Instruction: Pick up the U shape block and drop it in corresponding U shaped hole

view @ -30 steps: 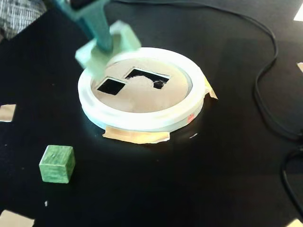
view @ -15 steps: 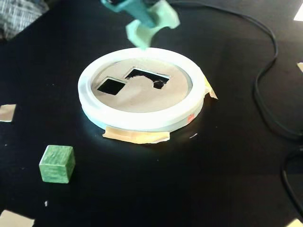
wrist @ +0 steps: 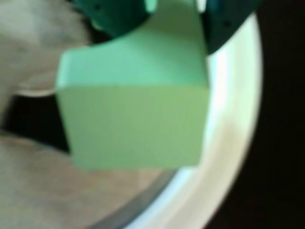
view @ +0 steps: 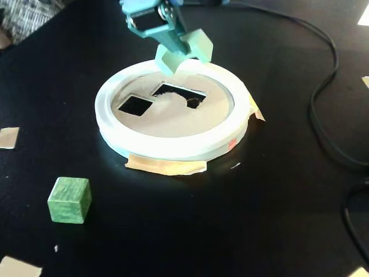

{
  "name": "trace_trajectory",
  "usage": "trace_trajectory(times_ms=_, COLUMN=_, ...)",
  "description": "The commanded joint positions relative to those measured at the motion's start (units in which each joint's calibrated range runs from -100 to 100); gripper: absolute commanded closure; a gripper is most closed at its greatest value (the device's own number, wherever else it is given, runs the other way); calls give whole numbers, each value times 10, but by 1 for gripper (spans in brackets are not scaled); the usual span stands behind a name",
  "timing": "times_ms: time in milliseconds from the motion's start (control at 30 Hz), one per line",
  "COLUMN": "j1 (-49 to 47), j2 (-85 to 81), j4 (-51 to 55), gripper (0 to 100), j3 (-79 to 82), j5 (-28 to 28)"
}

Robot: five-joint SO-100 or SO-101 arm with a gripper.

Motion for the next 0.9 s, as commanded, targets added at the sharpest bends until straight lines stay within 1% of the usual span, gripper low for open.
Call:
trace_trajectory(times_ms=0, j1=-2, j2=1, j4=-25, gripper=99, j3=-2, j5=-15)
trace_trajectory(times_ms=400, j1=7, j2=65, j4=-37, gripper=99, j3=13, j5=-11)
trace_trajectory(times_ms=600, j1=45, j2=79, j4=-34, gripper=97, j3=13, j5=-10)
trace_trajectory(times_ms=700, j1=54, j2=81, j4=-32, gripper=90, j3=13, j5=-9)
trace_trajectory(times_ms=733, j1=58, j2=81, j4=-32, gripper=84, j3=13, j5=-9)
trace_trajectory(times_ms=800, j1=63, j2=81, j4=-32, gripper=76, j3=13, j5=-9)
trace_trajectory(times_ms=867, j1=64, j2=81, j4=-28, gripper=72, j3=13, j5=-9)
